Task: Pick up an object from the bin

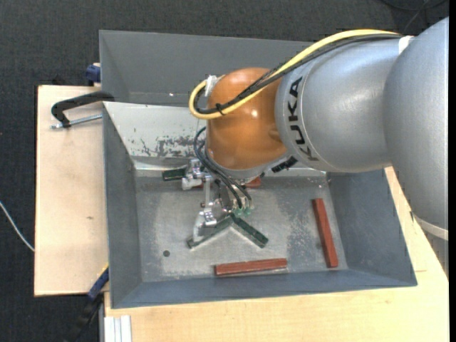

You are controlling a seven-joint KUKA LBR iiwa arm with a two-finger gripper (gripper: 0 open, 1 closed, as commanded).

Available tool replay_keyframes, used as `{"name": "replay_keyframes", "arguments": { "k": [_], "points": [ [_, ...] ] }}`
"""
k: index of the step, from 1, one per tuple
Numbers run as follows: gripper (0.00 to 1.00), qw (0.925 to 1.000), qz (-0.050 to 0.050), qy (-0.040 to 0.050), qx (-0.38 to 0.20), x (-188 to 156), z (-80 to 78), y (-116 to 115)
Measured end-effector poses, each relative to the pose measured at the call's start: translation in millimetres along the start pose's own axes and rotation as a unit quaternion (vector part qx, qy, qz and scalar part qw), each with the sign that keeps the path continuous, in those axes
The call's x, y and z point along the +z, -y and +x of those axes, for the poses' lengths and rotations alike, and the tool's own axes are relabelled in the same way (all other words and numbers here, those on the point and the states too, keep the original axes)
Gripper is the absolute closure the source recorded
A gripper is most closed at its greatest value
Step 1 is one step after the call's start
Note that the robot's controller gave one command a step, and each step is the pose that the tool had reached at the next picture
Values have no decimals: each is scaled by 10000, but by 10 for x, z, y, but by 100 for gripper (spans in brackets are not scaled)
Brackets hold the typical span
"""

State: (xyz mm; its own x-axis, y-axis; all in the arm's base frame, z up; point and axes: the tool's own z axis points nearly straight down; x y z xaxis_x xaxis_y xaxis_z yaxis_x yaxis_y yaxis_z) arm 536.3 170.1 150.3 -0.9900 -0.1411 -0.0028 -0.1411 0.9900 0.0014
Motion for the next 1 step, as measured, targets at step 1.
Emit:
{"name": "replay_keyframes", "arguments": {
  "k": [1],
  "points": [
    [0, 9907, -1, -3, -1360, 78, 40, 329]
  ]
}}
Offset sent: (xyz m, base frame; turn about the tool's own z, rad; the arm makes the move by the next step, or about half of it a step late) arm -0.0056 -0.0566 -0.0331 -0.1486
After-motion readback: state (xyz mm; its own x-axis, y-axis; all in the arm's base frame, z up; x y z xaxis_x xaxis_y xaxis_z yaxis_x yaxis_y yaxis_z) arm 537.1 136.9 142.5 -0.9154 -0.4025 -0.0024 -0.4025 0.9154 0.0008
